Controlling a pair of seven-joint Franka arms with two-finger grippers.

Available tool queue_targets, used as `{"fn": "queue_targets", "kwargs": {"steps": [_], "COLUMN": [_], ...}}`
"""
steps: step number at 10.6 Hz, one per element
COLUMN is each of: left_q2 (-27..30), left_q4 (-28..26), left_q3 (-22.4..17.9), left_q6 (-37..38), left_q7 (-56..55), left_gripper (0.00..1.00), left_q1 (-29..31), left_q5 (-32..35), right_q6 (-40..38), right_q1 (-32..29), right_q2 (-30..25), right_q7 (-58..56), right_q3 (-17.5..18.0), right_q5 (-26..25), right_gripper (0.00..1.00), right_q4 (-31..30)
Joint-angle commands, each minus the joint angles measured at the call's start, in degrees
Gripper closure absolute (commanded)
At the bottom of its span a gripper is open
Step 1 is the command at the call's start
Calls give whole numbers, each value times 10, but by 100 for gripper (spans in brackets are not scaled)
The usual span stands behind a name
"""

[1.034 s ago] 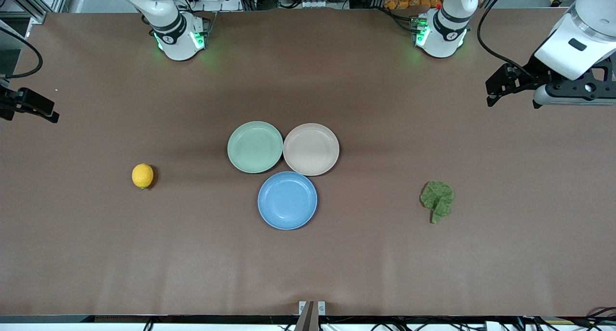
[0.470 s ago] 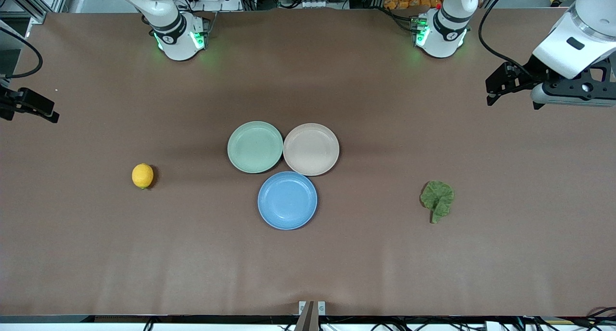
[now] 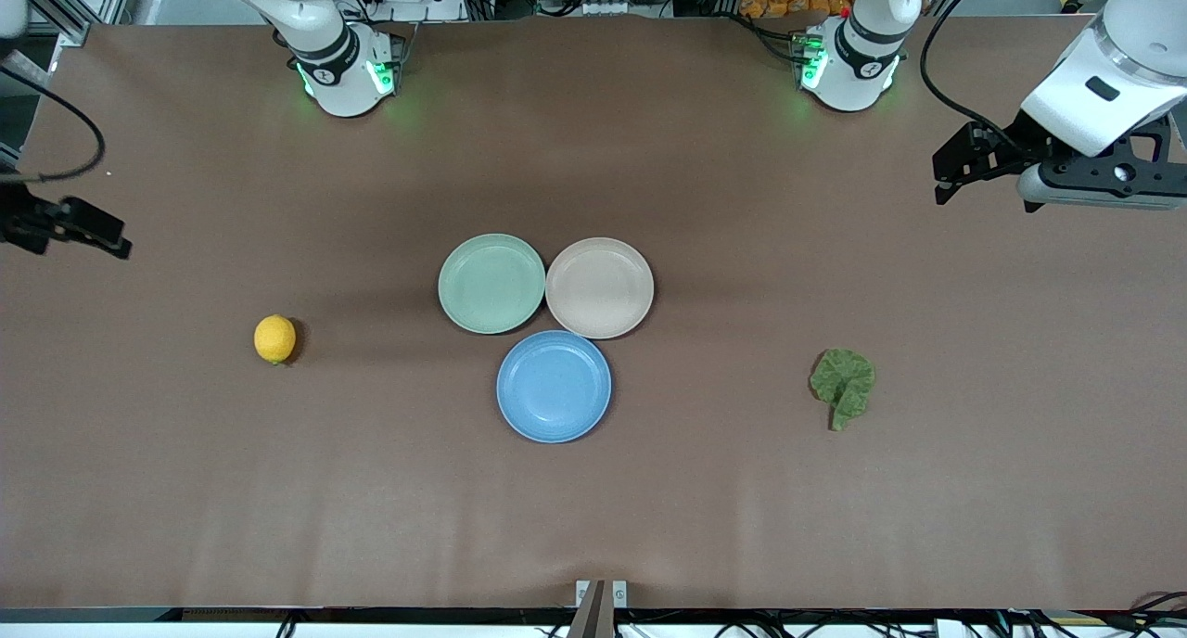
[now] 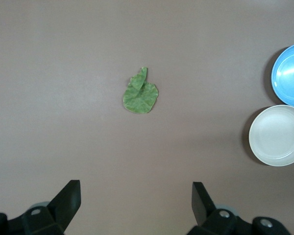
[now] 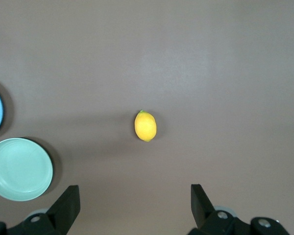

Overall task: Place lemon and lettuce in plates
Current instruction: 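Move the right gripper toward the lemon while the left gripper approaches the lettuce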

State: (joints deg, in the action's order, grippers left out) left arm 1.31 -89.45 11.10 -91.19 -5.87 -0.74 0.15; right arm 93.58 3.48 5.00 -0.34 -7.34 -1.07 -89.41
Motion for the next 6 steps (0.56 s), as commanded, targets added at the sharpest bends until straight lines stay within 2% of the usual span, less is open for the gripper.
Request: {"fn": "queue_targets", "kwargs": {"steps": [1,4,6], "left_q2": [-16,-60,-64], "left_q4": [-1,-3,-40], "left_q3": [1,1,1], "left_q6": [7,-10,-63], "left_q7": [2,-2,-3], "left_gripper": [0,0,0], "left_q1": [6,-2,0], "left_q5": [-16,-15,-16], "right_q6": [75,175,215], "right_q1": [-4,-13,-18], "right_q2": [-5,7,44], "right_q7": [2,-10,-46], "right_q3": [1,12,11], "right_q5": [3,3,3], "right_gripper": [0,0,0], "right_q4": [-86,-172,-192]}}
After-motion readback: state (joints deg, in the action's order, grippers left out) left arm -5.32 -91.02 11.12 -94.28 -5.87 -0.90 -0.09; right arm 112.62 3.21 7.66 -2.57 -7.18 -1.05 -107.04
